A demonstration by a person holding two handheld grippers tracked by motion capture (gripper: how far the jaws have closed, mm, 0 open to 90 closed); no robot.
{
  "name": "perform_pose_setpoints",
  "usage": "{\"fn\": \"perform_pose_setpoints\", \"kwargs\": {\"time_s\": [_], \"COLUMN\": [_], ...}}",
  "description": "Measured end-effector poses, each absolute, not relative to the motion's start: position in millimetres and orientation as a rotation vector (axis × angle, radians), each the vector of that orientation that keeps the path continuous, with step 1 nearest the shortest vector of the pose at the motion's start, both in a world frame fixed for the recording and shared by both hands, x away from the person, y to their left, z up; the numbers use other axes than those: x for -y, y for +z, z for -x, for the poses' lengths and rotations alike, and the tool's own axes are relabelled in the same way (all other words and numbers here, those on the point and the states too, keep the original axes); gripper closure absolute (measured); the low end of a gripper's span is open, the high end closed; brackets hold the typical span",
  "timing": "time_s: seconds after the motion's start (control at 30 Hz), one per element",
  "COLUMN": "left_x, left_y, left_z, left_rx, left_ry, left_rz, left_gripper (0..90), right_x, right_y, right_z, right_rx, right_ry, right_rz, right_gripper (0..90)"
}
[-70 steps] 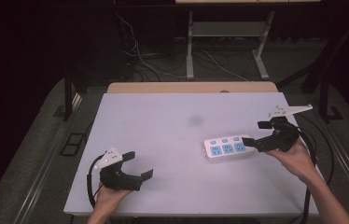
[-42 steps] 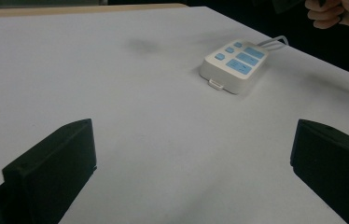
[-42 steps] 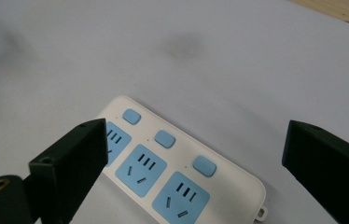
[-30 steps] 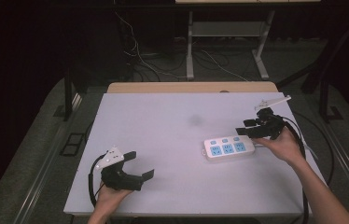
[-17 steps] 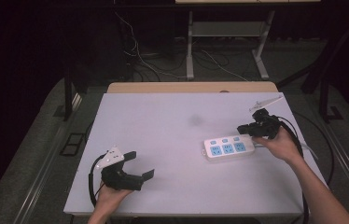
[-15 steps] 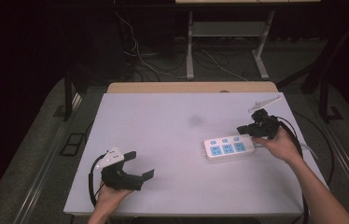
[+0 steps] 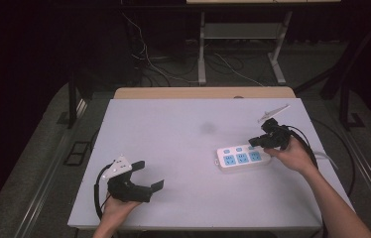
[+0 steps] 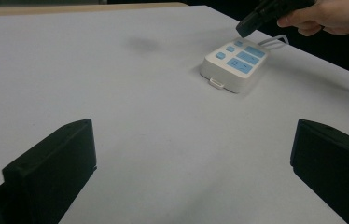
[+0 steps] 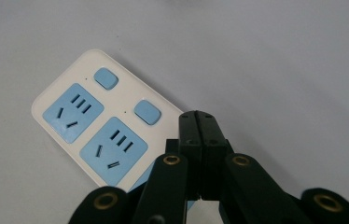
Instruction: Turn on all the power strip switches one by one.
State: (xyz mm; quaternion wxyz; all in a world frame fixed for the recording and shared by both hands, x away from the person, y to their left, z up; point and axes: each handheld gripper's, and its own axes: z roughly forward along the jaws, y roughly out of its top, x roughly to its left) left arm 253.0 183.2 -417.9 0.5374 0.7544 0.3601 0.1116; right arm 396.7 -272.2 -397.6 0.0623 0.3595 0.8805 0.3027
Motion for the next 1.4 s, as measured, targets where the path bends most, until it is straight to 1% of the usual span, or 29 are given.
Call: {"fn": "perform_pose_setpoints", "kwargs": {"time_s": [0.33,0.5,0.67,1.07,1.4], "left_x": [-184,-184,-183,-183,-185], "left_y": [-417,-417,-417,-417,-417], "left_z": [-253,-253,-252,-252,-252], "left_rx": [-0.857,-0.856,-0.852,-0.848,-0.856], "left_ry": [0.27,0.27,0.268,0.269,0.269], "left_rz": [-1.794,-1.795,-1.797,-1.801,-1.794], "left_gripper": [0.0,0.0,0.0,0.0,0.0], "right_x": [271,275,272,277,274], "right_y": [-406,-410,-410,-414,-413], "right_z": [-398,-398,-396,-397,-396], "right_rx": [-2.68,-2.671,-2.666,-2.662,-2.662], "right_ry": [0.887,0.935,0.899,0.958,0.911], "right_rz": [-1.115,-1.121,-1.084,-1.111,-1.093], "right_gripper": [90.0,90.0,90.0,90.0,90.0]}}
